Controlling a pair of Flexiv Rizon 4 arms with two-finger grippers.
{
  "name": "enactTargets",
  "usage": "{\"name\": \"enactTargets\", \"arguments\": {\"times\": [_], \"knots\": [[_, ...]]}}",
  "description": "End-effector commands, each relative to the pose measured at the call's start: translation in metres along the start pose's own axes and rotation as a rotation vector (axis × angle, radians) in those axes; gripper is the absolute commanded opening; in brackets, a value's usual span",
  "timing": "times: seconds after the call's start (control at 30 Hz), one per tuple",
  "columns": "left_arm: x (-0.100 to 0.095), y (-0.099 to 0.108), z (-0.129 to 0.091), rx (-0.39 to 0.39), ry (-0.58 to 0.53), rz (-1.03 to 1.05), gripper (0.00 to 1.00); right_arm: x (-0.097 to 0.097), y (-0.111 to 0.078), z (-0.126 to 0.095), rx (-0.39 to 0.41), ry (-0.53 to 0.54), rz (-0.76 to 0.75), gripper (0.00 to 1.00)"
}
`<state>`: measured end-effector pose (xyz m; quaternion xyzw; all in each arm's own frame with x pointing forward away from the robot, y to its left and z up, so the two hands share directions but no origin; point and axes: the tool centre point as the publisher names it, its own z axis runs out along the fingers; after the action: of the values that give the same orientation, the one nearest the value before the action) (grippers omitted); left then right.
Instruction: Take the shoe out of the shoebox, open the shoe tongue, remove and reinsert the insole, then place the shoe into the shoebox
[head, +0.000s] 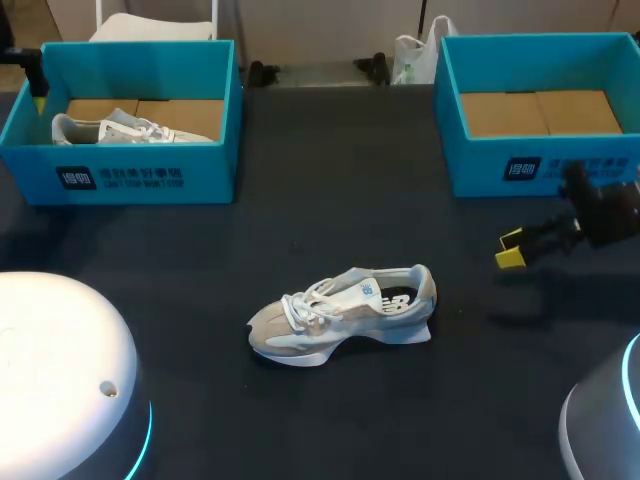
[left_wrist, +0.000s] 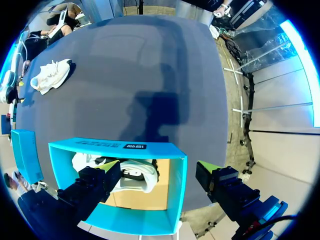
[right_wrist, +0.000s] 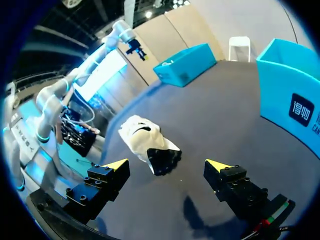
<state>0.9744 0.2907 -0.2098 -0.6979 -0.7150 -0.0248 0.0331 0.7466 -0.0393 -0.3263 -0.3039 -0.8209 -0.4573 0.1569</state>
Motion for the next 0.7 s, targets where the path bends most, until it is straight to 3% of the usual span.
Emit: {"name": "enactTargets", "arguments": {"times": [0.03,0.27,0.7], "knots": [[0.000,-0.001,0.000,-0.003,0.003,0.000,1.00,0.000,-0.004,-0.002,-0.009,-0.078,-0.084,1.00],[0.000,-0.001,0.000,-0.003,0.003,0.000,1.00,-0.007,-0.016,-0.003,-0.046,-0.250,-0.246,1.00],[0.000,-0.001,0.000,-0.003,0.003,0.000,1.00,-0.007,-0.016,-0.003,-0.046,-0.250,-0.246,1.00]]}}
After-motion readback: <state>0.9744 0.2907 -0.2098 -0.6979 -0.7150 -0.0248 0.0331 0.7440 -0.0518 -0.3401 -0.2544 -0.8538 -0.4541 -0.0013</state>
